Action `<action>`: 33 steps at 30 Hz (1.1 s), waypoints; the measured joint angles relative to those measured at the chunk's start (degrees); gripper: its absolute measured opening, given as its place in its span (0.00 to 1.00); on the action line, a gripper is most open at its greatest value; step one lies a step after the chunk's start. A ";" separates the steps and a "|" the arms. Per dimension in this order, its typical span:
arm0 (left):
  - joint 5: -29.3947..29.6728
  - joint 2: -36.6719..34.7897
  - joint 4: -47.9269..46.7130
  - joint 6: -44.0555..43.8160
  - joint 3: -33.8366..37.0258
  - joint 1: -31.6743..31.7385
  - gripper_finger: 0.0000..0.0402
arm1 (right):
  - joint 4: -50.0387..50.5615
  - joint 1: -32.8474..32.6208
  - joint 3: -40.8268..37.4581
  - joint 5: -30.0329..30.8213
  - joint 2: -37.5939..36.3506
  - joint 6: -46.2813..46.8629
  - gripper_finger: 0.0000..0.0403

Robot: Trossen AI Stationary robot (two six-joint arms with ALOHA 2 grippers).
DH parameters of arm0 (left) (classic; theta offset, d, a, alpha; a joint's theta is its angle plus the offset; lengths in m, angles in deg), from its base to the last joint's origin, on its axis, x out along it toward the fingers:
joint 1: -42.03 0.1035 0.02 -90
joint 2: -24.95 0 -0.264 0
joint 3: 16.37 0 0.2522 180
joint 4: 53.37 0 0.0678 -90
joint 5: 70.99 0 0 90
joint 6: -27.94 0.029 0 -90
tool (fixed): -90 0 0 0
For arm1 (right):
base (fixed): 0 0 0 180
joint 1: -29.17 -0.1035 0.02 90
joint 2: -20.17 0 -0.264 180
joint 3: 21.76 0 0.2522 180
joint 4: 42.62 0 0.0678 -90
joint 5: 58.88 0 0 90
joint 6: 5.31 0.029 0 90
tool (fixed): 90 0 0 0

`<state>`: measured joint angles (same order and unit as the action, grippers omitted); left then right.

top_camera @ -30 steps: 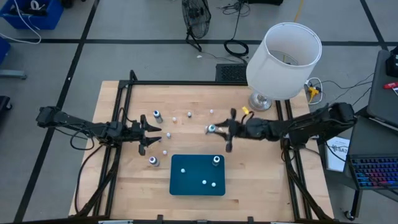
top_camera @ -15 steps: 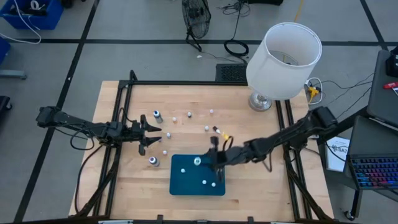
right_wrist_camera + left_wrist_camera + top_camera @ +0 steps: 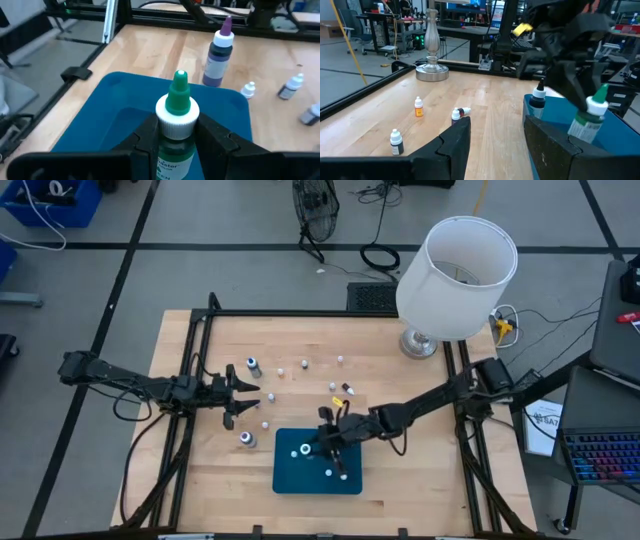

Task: Pick & Place food coloring
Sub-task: Put the large green food coloring bottle into the blue container

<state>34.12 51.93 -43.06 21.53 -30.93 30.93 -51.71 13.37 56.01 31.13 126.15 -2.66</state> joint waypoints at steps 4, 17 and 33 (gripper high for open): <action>0.02 0.00 -0.02 0.00 0.00 0.01 0.46 | -0.78 1.54 0.02 -1.74 1.73 1.21 0.22; 0.00 0.00 -0.01 0.00 0.00 0.01 0.46 | -0.42 3.65 0.00 -3.07 3.41 -0.45 0.22; 0.00 0.00 -0.01 0.00 0.00 0.00 0.46 | -0.99 6.09 -2.51 -2.99 3.25 1.21 0.39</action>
<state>34.12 51.93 -43.08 21.53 -30.93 30.93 -52.70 19.46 53.50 28.14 129.40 -1.45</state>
